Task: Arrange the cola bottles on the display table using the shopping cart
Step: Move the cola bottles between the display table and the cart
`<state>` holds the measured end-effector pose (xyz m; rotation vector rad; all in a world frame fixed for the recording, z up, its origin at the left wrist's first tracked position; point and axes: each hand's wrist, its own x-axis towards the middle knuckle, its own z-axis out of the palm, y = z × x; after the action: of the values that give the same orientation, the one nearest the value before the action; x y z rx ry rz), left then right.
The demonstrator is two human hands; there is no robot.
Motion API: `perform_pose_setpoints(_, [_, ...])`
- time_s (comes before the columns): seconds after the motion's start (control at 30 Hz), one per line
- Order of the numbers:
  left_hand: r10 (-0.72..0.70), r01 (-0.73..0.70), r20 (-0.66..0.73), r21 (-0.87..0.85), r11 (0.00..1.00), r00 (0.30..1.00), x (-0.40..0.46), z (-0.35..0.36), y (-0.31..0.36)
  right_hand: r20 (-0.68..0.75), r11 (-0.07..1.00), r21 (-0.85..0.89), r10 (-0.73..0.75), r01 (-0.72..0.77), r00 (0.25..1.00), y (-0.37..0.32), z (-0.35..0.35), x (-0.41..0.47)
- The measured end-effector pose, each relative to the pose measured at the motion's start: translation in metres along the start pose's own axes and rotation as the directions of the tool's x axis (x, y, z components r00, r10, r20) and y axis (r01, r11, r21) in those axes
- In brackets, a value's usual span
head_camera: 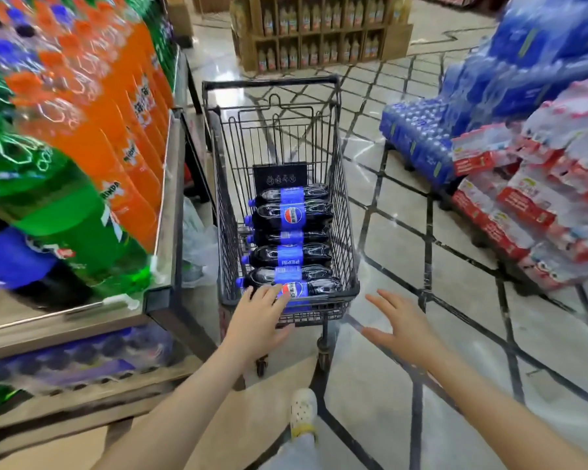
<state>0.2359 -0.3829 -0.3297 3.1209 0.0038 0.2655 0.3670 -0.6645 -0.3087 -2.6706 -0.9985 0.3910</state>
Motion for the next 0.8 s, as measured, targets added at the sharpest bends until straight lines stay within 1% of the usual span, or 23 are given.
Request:
perform_pose_setpoints(0.1, [0.008, -0.008, 0.001, -0.013, 1.000, 1.000, 0.037, 0.011, -0.025, 0.057, 0.999, -0.036, 0.007, -0.005, 0.998, 0.008, -0.007, 0.042])
perform_pose_setpoints(0.33, [-0.076, 0.076, -0.008, -0.036, 0.996, 0.997, 0.106, 0.021, -0.091, 0.110, 0.997, -0.079, 0.015, -0.006, 0.994, 0.005, -0.034, 0.140])
perform_pose_setpoints(0.5, [-0.093, 0.091, -0.023, -0.079, 0.993, 0.995, 0.144, 0.025, -0.124, 0.165, 0.999, -0.041, 0.019, -0.012, 0.986, 0.001, -0.047, 0.203])
perform_pose_setpoints(0.67, [-0.148, 0.149, 0.018, -0.111, 0.983, 0.989, 0.180, 0.035, -0.150, 0.205, 0.999, -0.023, -0.021, 0.027, 0.978, 0.005, -0.058, 0.276])
perform_pose_setpoints(0.8, [-0.201, 0.206, 0.052, -0.127, 0.970, 0.978, 0.221, 0.050, -0.173, 0.235, 0.992, -0.058, -0.097, 0.114, 0.967, 0.013, -0.067, 0.347])
